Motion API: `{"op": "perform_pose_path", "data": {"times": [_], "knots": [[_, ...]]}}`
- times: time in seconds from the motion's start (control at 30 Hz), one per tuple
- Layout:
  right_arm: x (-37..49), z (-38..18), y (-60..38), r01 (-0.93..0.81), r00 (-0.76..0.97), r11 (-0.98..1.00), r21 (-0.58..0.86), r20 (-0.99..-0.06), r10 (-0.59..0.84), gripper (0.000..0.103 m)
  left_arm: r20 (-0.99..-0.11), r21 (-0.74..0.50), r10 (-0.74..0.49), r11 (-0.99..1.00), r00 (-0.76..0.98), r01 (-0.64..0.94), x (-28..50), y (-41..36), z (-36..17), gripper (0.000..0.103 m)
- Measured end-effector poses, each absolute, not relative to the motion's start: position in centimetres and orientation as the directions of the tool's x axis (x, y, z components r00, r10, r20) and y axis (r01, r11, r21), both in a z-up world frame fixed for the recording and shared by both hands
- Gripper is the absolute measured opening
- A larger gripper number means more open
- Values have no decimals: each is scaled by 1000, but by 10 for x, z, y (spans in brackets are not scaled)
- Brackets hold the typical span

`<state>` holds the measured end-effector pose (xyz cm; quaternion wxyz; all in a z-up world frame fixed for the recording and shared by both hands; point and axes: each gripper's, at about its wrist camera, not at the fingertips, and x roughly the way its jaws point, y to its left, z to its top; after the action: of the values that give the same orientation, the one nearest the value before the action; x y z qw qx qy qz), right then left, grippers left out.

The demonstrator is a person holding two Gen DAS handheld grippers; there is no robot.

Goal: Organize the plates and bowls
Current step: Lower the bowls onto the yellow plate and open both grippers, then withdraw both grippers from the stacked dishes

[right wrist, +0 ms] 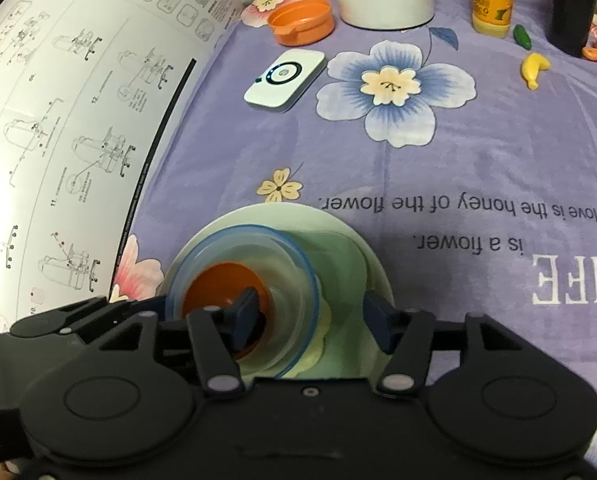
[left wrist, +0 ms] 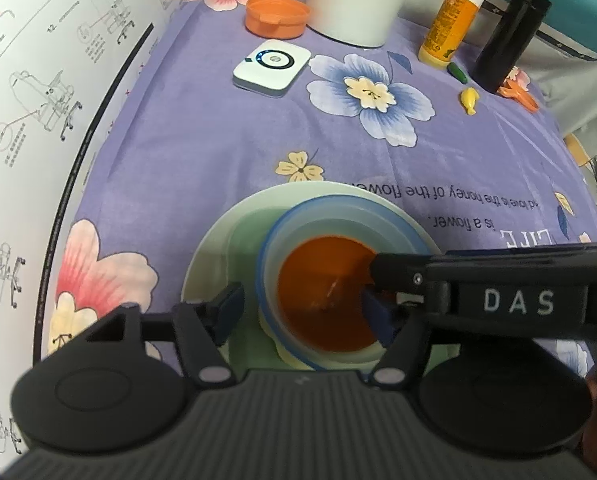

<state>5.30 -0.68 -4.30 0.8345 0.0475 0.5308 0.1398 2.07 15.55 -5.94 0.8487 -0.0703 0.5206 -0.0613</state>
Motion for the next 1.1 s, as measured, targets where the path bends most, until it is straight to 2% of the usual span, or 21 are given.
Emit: {"op": "perform_pose_path", "data": {"times": [0.03,0.07,0.1,0.2,0.37,0.7,0.9,1.1], "knots": [[53,-42,-7,-183,401,956,231,-870,287,67,-869,-195,-189,980,457,36,20,156,-58,83],[52,-41,-8,-185,402,954,238,-867,294,72,-863,-195,-190,980,469,39,18,155,-55,95],[52,-39,-9,-187,408,953,239,-863,297,74,-855,-179,-177,983,487,42,17,154,-52,99],[48,-31,-10,-199,435,951,235,-849,301,86,-836,-141,-151,988,528,60,12,149,-42,102],[42,-16,-20,-194,471,947,257,-822,320,103,-811,-161,-166,985,560,58,7,152,-28,103],[12,9,-60,-163,542,942,294,-770,335,103,-727,-136,-196,980,658,142,-30,151,2,103],[-19,14,-91,-161,596,942,294,-732,330,103,-718,-113,-177,984,674,138,-53,160,1,103],[-51,9,-101,-217,626,960,174,-730,274,103,-723,-120,-163,987,671,110,-72,172,0,103]]}}
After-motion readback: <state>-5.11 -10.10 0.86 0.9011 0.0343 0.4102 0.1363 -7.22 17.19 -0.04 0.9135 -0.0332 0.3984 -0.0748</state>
